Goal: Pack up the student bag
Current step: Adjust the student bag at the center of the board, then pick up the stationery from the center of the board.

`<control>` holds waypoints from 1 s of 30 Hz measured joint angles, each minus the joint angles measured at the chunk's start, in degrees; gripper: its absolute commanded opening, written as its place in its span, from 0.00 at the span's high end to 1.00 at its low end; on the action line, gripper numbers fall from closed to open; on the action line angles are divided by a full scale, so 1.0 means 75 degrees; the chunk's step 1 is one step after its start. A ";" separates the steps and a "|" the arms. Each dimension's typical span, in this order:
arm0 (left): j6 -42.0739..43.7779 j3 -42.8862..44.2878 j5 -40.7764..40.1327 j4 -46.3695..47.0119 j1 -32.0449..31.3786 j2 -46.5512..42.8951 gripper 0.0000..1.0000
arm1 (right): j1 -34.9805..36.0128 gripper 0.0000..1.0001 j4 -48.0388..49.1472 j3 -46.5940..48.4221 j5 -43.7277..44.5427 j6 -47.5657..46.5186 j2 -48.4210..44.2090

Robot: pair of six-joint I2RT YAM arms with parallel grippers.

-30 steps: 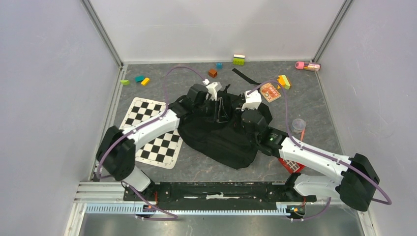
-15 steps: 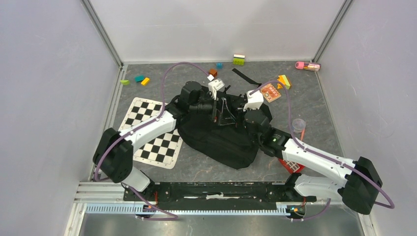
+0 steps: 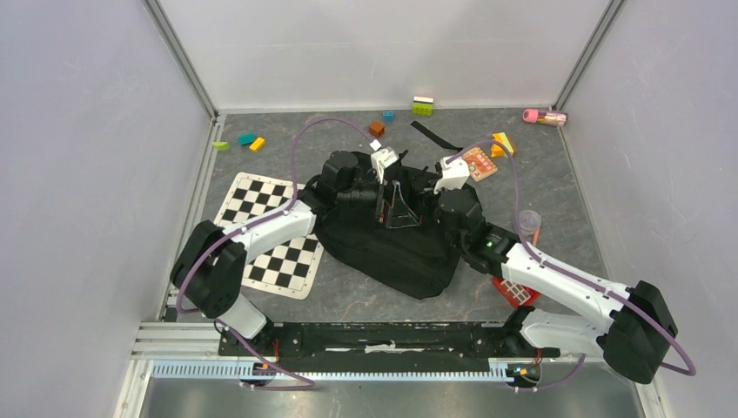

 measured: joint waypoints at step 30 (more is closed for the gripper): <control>-0.0099 0.0058 -0.0953 -0.0685 -0.0726 -0.0332 0.49 | -0.4170 0.02 -0.2404 0.0466 -0.0140 -0.1510 -0.0329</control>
